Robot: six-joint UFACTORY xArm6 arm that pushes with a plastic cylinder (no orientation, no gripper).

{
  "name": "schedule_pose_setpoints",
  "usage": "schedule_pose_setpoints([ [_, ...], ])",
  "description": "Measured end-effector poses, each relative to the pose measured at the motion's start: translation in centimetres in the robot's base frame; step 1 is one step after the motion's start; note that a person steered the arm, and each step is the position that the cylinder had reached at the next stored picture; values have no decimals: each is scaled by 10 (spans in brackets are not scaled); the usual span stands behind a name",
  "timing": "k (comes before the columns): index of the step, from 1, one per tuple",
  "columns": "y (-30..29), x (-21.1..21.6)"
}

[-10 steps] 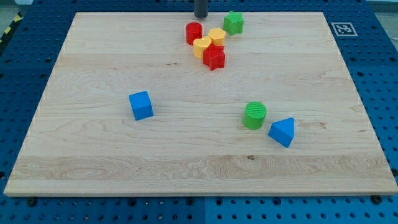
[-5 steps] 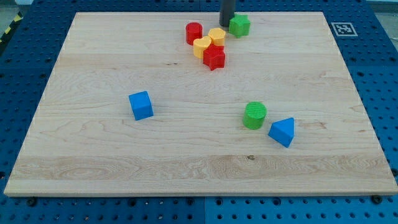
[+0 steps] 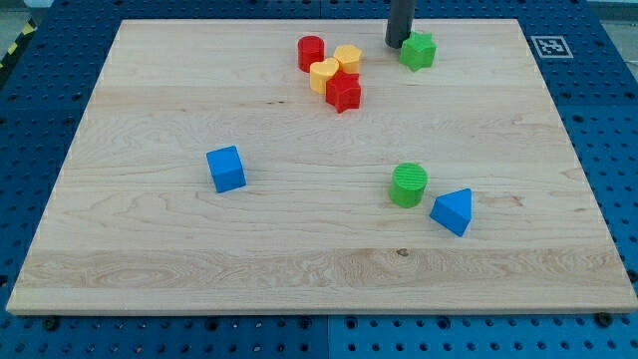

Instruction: Move the green star diagonal bottom right to the red star

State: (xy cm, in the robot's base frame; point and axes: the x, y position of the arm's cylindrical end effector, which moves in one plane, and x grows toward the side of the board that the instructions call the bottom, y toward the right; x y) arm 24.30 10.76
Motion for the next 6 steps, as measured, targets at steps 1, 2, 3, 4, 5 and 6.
schedule_pose_setpoints([
  [1,15,4],
  [2,31,7],
  [3,39,7],
  [4,47,7],
  [5,57,10],
  [6,59,27],
])
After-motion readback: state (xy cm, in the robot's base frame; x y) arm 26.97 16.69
